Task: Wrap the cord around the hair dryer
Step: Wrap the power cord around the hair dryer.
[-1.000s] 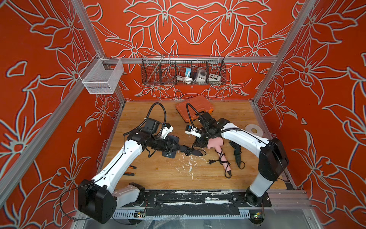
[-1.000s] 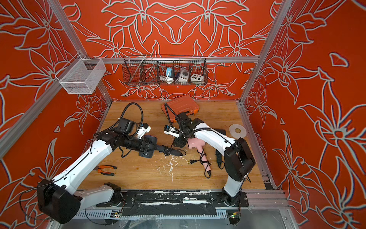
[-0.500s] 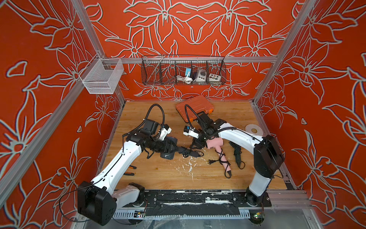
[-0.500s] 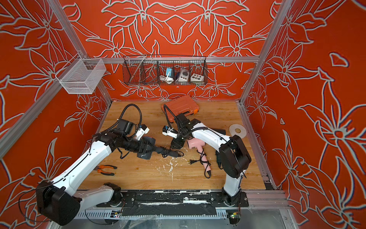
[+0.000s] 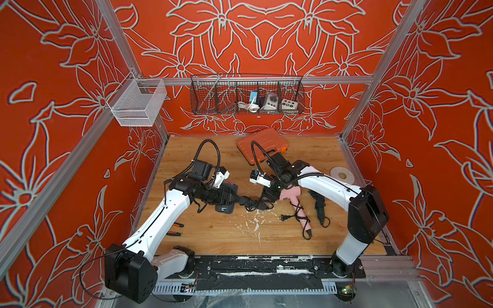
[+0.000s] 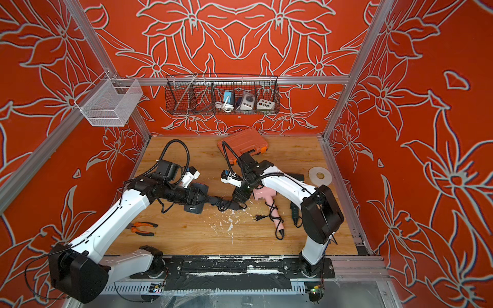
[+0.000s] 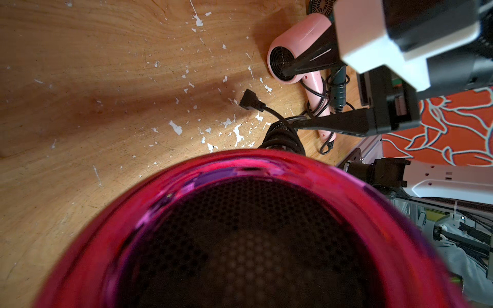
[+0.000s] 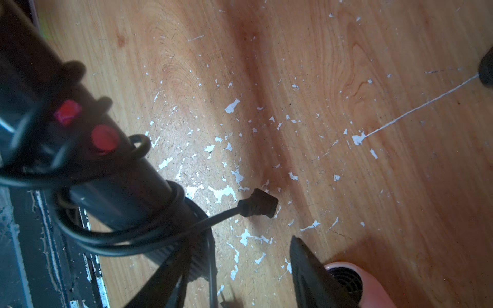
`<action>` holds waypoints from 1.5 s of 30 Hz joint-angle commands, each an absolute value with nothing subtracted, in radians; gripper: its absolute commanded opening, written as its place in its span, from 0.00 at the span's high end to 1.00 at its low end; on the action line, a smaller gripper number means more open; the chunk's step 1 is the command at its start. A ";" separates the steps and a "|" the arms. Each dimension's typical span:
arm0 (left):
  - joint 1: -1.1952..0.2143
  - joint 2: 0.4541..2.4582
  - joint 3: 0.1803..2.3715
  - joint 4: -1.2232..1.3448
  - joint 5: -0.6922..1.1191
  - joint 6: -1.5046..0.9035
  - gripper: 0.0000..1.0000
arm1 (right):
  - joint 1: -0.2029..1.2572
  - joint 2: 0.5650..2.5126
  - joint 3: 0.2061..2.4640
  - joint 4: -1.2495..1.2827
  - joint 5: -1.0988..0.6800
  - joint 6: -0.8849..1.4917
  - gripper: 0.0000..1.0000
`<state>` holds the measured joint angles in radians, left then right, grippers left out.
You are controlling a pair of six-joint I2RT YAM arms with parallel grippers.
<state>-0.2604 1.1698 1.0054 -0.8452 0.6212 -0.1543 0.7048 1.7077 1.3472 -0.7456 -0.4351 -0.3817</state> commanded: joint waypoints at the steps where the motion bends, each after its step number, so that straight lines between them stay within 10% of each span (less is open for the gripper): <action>1: -0.252 1.161 1.028 -0.825 0.655 -0.153 1.00 | 0.697 1.679 1.351 -0.788 -0.434 -0.379 0.38; 45: -0.230 1.123 1.069 -0.818 0.692 -0.189 1.00 | 0.742 1.530 1.068 -0.479 -0.595 -0.140 0.16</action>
